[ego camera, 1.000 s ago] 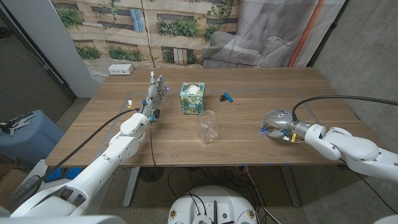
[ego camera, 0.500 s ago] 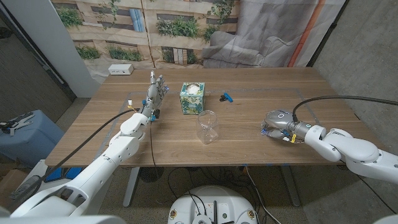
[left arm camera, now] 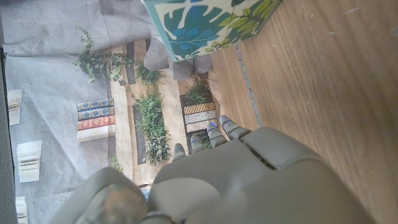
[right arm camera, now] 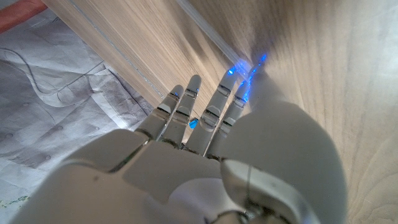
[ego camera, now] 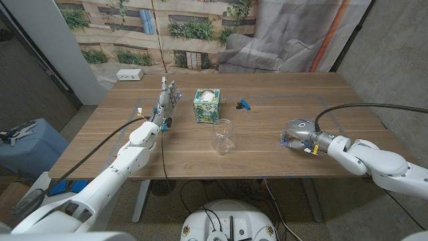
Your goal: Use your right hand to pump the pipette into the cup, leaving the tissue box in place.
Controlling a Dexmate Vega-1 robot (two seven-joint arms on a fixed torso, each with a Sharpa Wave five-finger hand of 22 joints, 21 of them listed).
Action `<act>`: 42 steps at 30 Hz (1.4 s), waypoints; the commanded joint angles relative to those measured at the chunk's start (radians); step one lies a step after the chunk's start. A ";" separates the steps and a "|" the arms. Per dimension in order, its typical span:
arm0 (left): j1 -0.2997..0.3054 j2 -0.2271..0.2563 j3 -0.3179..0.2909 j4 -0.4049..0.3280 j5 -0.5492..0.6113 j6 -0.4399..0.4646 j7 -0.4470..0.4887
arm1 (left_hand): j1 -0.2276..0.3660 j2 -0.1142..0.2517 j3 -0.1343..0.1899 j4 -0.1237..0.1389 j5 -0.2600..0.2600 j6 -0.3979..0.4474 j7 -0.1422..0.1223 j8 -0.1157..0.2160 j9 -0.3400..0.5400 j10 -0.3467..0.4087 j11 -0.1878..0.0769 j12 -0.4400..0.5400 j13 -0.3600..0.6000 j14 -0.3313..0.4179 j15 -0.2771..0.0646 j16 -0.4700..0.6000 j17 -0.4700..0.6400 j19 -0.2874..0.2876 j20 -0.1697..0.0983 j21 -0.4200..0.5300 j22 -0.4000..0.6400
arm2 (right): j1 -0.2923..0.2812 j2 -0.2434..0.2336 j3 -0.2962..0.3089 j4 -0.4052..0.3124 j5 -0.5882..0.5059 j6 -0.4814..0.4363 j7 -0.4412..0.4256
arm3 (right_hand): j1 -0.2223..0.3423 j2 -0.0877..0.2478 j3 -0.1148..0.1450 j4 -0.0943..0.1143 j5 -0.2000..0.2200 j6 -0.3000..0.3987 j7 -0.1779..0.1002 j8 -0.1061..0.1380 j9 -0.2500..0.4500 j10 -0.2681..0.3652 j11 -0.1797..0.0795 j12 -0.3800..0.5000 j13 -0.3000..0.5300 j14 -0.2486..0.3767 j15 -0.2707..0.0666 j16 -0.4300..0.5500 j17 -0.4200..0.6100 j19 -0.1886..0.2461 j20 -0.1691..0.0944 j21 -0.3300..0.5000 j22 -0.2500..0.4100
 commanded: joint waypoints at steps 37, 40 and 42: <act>0.000 0.000 0.000 0.000 0.000 0.000 0.000 | -0.001 0.043 -0.007 0.001 0.004 -0.002 -0.006 0.006 0.002 -0.002 -0.003 0.004 0.006 -0.008 -0.116 0.006 0.006 -0.011 -0.091 0.005 0.002 | -0.050 -0.009 0.084 0.001 0.189 -0.040 -0.068 | -0.018 0.051 -0.010 0.009 0.000 0.029 0.000 0.017 0.006 0.036 0.002 0.006 0.005 0.040 -0.163 0.003 -0.007 0.019 -0.070 0.000 0.002; 0.000 0.000 0.000 0.000 0.000 0.000 0.000 | -0.001 0.043 -0.007 0.001 0.004 -0.002 -0.006 0.006 0.002 -0.001 -0.005 0.005 0.006 -0.008 -0.116 0.006 0.006 -0.011 -0.091 0.005 0.002 | -0.065 -0.009 0.100 -0.009 0.212 -0.064 -0.082 | -0.020 0.052 -0.011 0.009 -0.001 0.030 0.000 0.017 0.006 0.037 0.002 0.006 0.005 0.041 -0.163 0.002 -0.008 0.021 -0.068 0.001 0.002; 0.000 0.000 0.000 0.000 0.000 0.000 0.000 | -0.001 0.043 -0.007 0.001 0.004 -0.002 -0.006 0.006 0.002 -0.001 -0.005 0.005 0.006 -0.008 -0.116 0.006 0.006 -0.011 -0.090 0.005 0.002 | -0.074 -0.011 0.110 -0.013 0.227 -0.071 -0.089 | -0.021 0.051 -0.012 0.009 -0.001 0.031 0.000 0.018 0.006 0.037 0.002 0.006 0.005 0.041 -0.164 0.001 -0.008 0.021 -0.067 0.001 0.002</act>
